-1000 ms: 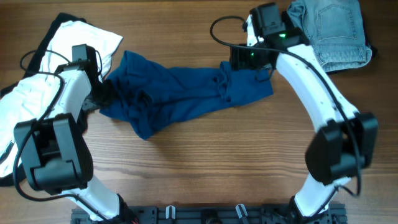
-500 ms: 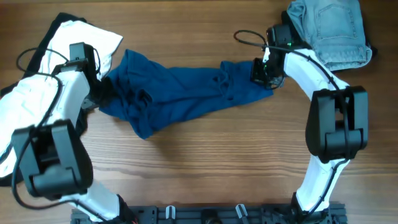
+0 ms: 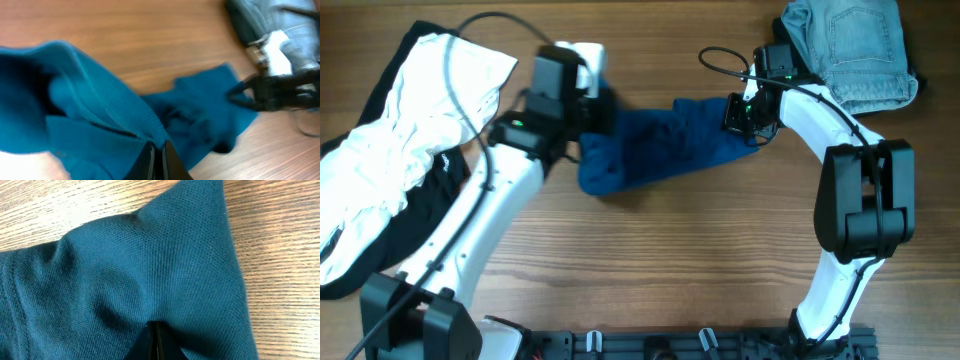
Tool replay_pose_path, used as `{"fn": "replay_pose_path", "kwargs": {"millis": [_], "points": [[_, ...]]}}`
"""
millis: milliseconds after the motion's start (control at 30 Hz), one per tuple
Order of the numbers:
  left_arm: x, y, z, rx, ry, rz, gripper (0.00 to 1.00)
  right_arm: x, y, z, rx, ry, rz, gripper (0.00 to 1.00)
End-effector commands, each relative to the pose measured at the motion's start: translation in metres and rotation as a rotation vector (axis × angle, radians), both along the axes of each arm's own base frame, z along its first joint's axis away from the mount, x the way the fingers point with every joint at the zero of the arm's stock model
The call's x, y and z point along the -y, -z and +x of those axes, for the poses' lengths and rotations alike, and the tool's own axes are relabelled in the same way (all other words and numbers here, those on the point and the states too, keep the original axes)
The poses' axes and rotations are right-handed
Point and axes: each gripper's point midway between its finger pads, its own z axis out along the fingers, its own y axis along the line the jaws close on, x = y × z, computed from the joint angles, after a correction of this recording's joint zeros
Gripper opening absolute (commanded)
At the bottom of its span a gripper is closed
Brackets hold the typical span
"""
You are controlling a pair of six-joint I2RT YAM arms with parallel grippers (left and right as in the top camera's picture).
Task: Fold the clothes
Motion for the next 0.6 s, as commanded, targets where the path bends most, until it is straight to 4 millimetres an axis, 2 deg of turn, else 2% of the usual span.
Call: {"fn": "replay_pose_path", "kwargs": {"millis": [0, 67, 167, 367, 500, 567], "points": [[0.066, -0.002, -0.011, 0.066, 0.155, -0.036, 0.04, -0.006, 0.049, -0.033, -0.150, -0.025, 0.006, 0.04], [0.104, 0.017, -0.017, 0.070, 0.228, -0.041, 0.04, -0.006, 0.049, -0.034, -0.151, -0.025, 0.006, 0.04], [0.131, 0.027, -0.014, 0.082, 0.242, -0.087, 0.04, -0.008, 0.048, -0.033, -0.152, -0.019, 0.015, 0.04], [0.155, 0.007, 0.009, 0.174, 0.194, -0.248, 0.04, -0.009, 0.047, -0.029, -0.142, -0.006, 0.041, 0.04], [0.174, 0.032, 0.008, 0.143, 0.206, -0.268, 0.04, -0.008, 0.045, -0.027, -0.140, 0.015, 0.068, 0.04], [0.183, 0.035, 0.005, 0.149, 0.222, -0.277, 0.04, -0.009, 0.043, -0.022, -0.124, 0.018, 0.093, 0.04]]}}
